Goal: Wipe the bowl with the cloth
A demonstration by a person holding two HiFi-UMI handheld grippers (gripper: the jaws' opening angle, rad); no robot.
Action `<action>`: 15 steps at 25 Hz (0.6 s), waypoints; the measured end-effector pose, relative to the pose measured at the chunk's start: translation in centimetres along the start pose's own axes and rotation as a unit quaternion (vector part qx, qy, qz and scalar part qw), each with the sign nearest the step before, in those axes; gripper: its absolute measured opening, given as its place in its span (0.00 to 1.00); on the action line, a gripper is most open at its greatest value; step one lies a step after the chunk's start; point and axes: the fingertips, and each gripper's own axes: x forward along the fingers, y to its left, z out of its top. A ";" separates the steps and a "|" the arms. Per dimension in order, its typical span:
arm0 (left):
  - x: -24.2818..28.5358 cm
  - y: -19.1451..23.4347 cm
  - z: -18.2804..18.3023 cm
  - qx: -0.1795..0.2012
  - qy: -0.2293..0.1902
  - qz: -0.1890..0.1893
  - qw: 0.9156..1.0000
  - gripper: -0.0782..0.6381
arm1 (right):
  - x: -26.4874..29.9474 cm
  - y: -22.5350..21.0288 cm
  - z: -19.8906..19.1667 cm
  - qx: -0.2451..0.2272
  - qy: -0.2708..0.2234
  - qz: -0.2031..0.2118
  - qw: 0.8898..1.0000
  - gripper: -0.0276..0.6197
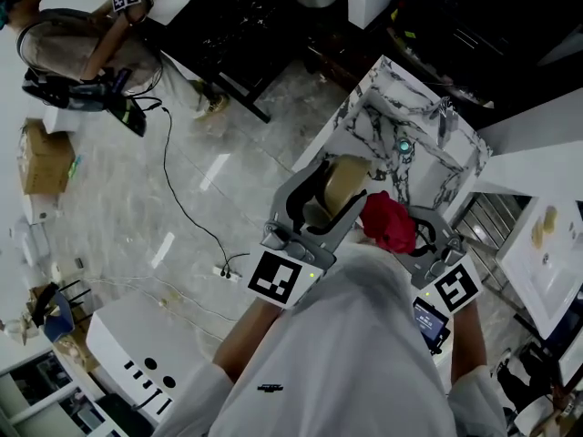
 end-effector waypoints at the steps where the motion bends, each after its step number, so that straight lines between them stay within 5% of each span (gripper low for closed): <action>1: -0.1 0.1 0.1 -0.001 -0.001 0.001 1.000 0.49 | -0.3 -0.8 0.6 0.018 -0.017 -0.019 1.000 0.24; 4: -0.2 0.4 0.4 -0.007 -0.002 0.003 1.000 0.49 | -1.3 -3.5 3.0 0.054 -0.072 -0.074 0.993 0.24; 15: -1.0 0.9 0.8 -0.003 -0.016 0.017 1.000 0.49 | -4.0 -10.6 6.8 0.034 -0.159 -0.208 0.965 0.24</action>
